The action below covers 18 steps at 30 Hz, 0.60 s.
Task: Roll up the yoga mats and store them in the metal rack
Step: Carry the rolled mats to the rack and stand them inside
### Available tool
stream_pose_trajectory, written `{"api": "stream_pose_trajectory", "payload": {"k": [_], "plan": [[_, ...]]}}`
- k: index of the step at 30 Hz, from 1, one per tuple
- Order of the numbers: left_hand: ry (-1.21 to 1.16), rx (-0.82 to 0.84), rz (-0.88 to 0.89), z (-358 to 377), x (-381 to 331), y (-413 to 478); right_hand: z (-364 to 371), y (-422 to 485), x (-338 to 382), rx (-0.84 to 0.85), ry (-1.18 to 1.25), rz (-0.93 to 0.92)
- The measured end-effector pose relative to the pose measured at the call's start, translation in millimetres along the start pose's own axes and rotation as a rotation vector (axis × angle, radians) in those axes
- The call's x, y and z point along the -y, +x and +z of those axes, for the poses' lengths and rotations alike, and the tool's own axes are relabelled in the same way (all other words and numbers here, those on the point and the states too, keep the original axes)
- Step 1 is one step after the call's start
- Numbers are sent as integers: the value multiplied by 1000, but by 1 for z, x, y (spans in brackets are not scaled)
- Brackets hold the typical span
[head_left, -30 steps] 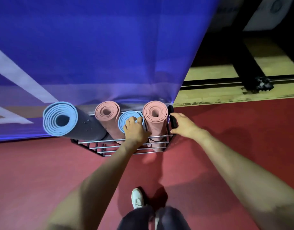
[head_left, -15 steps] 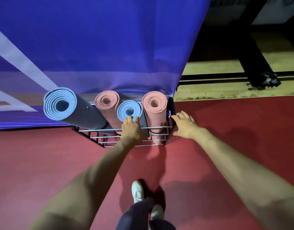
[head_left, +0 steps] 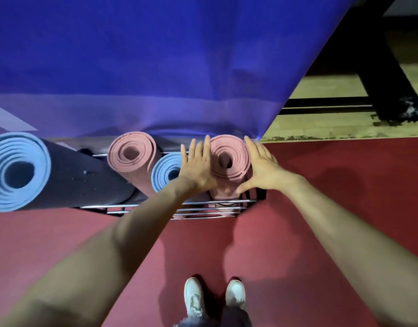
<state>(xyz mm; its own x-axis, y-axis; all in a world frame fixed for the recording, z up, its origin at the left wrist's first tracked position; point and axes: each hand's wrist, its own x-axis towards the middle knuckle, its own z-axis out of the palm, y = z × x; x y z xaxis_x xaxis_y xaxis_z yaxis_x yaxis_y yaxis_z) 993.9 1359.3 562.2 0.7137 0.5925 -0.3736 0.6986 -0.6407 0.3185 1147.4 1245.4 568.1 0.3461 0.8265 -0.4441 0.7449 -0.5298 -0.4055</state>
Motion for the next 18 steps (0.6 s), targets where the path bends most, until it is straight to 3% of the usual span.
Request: {"api": "stream_pose_trajectory", "payload": {"k": [7,12,18], "plan": [[-94,61,-43,0,-2,32,7,36,-10,59,159,-46],[-308,-85,2,7,-1,20,18,28,-18,-79,243,-58],[-342,-225,97,29,-3,-6,32,-5,-24,-235,321,-198]]}}
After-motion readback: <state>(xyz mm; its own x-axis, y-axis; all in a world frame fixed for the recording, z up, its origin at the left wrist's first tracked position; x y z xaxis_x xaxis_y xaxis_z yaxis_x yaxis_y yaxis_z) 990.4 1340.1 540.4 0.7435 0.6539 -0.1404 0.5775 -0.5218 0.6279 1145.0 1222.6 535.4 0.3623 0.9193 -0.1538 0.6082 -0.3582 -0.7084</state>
